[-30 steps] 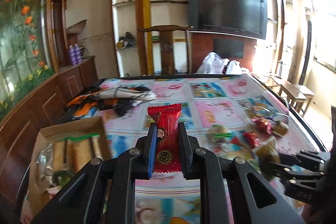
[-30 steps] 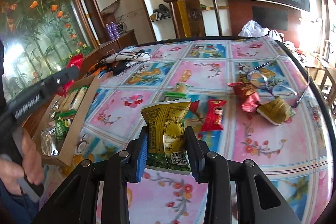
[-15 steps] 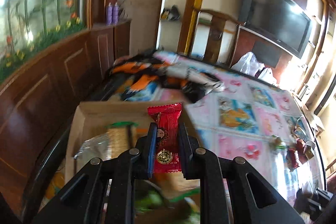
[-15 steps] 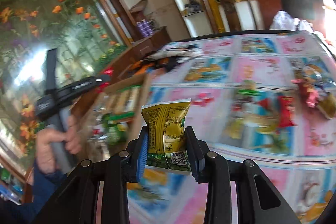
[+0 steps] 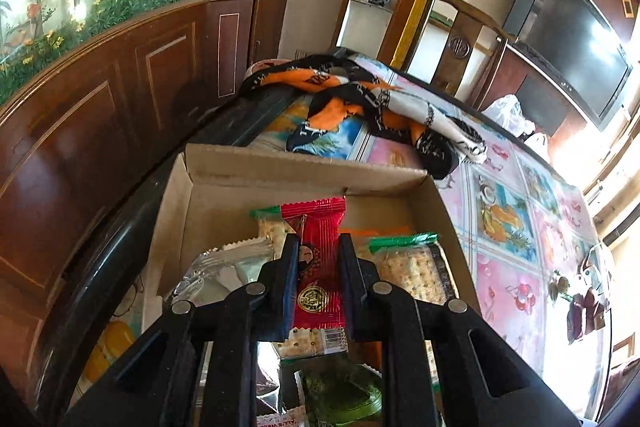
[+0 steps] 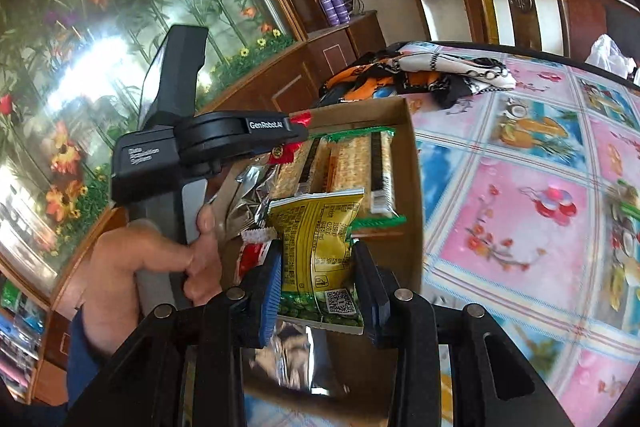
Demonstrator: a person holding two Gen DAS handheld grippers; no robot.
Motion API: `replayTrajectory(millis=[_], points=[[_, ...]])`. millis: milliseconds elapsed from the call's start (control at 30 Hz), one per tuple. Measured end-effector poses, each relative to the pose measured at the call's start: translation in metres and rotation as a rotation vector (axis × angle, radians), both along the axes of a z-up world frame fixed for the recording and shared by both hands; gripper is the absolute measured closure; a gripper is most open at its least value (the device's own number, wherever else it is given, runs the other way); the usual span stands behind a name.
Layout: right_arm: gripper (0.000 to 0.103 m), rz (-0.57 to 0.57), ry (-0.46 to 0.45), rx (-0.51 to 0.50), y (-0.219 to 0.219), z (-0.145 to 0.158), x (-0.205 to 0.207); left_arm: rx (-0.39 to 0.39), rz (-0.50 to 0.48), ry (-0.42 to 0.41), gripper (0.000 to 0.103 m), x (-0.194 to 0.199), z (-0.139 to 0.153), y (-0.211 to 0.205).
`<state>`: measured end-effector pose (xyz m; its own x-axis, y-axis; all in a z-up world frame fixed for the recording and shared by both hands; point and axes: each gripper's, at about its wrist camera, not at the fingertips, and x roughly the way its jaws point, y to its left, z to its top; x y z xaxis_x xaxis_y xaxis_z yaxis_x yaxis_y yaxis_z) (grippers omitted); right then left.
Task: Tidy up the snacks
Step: 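Carry the red candy with left tool while right tool carries the peas bag to the box, then open both tools to drop the red candy and peas bag into the box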
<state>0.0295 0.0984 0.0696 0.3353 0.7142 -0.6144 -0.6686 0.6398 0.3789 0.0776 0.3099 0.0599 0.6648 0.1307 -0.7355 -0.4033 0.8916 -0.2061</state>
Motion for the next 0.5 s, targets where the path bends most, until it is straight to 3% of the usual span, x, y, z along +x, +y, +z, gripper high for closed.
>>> replayTrajectory(millis=[500], points=[[0.064, -0.022, -0.017, -0.046, 0.001, -0.013, 0.004, 0.02, -0.012, 0.018, 0.085, 0.002, -0.003, -0.008]])
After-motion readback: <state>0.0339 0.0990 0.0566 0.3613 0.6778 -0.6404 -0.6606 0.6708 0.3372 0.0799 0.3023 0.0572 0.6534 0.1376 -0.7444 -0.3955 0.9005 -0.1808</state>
